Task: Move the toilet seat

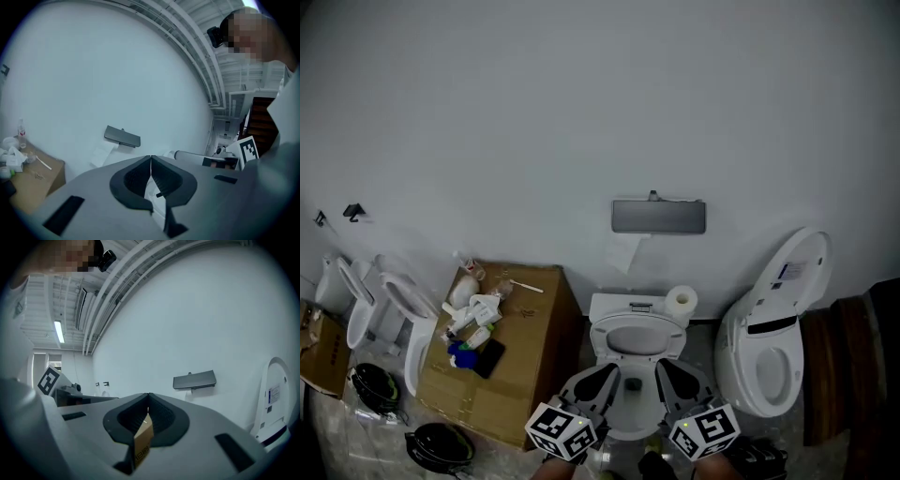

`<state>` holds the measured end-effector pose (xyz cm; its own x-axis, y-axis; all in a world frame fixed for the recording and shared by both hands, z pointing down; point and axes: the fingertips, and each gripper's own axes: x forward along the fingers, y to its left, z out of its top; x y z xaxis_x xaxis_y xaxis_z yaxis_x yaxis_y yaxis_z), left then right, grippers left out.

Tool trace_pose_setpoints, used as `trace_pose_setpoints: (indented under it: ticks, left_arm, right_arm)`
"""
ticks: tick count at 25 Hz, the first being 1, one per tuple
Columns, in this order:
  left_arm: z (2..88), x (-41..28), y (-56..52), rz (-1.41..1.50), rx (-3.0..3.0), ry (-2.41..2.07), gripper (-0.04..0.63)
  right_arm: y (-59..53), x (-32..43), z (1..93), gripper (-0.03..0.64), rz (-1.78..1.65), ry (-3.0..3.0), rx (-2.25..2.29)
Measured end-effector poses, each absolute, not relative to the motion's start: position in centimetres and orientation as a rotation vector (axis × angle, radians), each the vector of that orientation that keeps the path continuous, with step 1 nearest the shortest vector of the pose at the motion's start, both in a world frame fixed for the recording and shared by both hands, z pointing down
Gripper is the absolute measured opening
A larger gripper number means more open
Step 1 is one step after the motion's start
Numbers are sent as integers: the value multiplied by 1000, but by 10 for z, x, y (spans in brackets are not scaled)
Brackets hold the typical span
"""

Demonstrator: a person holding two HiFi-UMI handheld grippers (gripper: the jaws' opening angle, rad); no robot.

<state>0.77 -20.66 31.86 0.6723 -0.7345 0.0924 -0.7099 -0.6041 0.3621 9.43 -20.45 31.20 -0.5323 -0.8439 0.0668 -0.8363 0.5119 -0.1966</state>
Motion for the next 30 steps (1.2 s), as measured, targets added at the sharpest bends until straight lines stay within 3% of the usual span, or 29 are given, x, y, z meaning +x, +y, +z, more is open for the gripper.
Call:
trace_pose_setpoints:
  ticks: [13, 30]
  left_arm:
    - [234, -18, -87, -121, 2587, -1067, 9]
    - [199, -42, -48, -142, 2671, -1093, 9]
  right_arm:
    - [-98, 44, 242, 11, -270, 2662, -1485]
    - [-48, 20, 214, 9, -214, 2668, -1494]
